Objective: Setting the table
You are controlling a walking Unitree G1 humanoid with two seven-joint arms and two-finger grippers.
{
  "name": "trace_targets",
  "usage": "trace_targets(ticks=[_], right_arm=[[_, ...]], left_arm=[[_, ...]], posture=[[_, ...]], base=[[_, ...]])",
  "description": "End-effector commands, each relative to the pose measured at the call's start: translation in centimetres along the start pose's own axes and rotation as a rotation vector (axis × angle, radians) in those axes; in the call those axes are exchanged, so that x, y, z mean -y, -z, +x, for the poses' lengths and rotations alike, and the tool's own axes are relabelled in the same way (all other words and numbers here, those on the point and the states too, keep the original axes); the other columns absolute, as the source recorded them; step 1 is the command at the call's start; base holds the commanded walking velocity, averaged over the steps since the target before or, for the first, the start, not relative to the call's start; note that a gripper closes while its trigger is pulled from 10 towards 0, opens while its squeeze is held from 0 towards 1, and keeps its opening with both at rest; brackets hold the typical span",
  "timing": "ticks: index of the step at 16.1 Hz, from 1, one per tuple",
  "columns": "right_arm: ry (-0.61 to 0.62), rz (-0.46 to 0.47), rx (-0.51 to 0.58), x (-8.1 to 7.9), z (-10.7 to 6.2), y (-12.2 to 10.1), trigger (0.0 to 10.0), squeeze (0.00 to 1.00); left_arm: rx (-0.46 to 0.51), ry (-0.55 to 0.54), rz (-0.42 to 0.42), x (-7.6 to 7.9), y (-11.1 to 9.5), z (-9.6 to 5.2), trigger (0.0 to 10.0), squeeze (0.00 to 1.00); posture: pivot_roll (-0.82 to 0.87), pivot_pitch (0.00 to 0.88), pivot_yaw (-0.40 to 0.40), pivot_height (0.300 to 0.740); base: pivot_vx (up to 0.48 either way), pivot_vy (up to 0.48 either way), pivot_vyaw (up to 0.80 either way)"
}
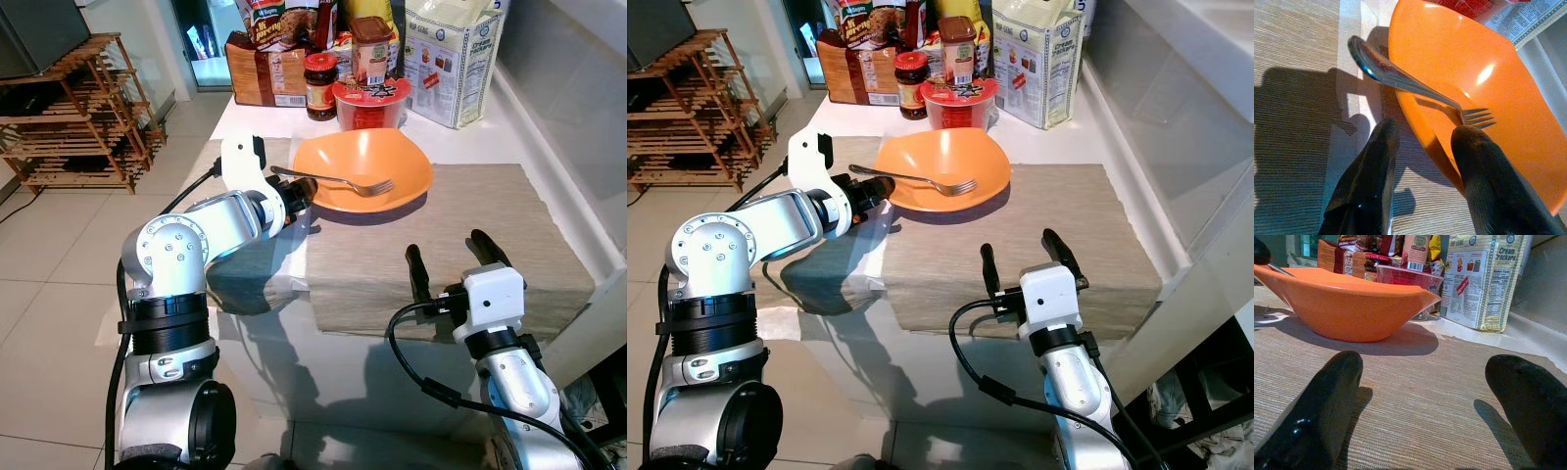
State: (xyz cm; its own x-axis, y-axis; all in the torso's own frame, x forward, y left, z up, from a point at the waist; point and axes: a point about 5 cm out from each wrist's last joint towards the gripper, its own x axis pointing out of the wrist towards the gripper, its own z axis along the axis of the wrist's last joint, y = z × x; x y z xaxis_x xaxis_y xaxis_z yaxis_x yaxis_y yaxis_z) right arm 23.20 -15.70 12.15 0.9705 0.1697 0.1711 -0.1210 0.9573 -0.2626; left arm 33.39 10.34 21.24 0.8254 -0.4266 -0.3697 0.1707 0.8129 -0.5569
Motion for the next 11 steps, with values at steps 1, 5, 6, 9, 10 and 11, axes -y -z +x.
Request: trace_targets(ticks=[1, 5, 6, 9, 10, 11], right_arm=[[-0.006, 0.006, -0.014, -0.2, 0.0, 0.2, 10.0, 0.00], [-0.008, 0.009, -0.017, -0.2, -0.1, 0.2, 10.0, 0.00], [-0.009, 0.010, -0.018, -0.2, -0.1, 0.2, 10.0, 0.00], [-0.018, 0.016, -0.029, -0.3, -0.1, 0.5, 10.0, 0.00], [-0.025, 0.019, -0.028, -0.5, 0.0, 0.5, 10.0, 0.00], [-0.027, 0.020, -0.027, -0.5, 0.0, 0.5, 10.0, 0.00]], left_arm=[[0.023, -0.003, 0.039, 0.4, -0.8, -0.3, 10.0, 1.00], [0.027, -0.015, 0.075, 0.4, -1.1, -0.7, 10.0, 1.00], [0.024, -0.030, 0.107, 0.1, -1.2, -0.9, 10.0, 0.00], [0.063, -0.140, 0.220, -2.3, -3.1, -2.8, 10.0, 0.00], [0.099, -0.135, 0.249, -2.2, -4.0, -3.2, 10.0, 0.00], [0.124, -0.117, 0.286, -2.0, -4.5, -3.4, 10.0, 0.00]], posture=[[-0.20, 0.000, 0.106, 0.722], [-0.19, 0.000, 0.107, 0.722], [-0.19, 0.000, 0.106, 0.722], [-0.17, 0.000, 0.098, 0.722], [-0.16, 0.000, 0.096, 0.722], [-0.16, 0.000, 0.096, 0.722]], base=[[0.000, 0.000, 0.00], [0.000, 0.000, 0.00], [0.000, 0.000, 0.00], [0.000, 0.000, 0.00], [0.000, 0.000, 0.00], [0.000, 0.000, 0.00]])
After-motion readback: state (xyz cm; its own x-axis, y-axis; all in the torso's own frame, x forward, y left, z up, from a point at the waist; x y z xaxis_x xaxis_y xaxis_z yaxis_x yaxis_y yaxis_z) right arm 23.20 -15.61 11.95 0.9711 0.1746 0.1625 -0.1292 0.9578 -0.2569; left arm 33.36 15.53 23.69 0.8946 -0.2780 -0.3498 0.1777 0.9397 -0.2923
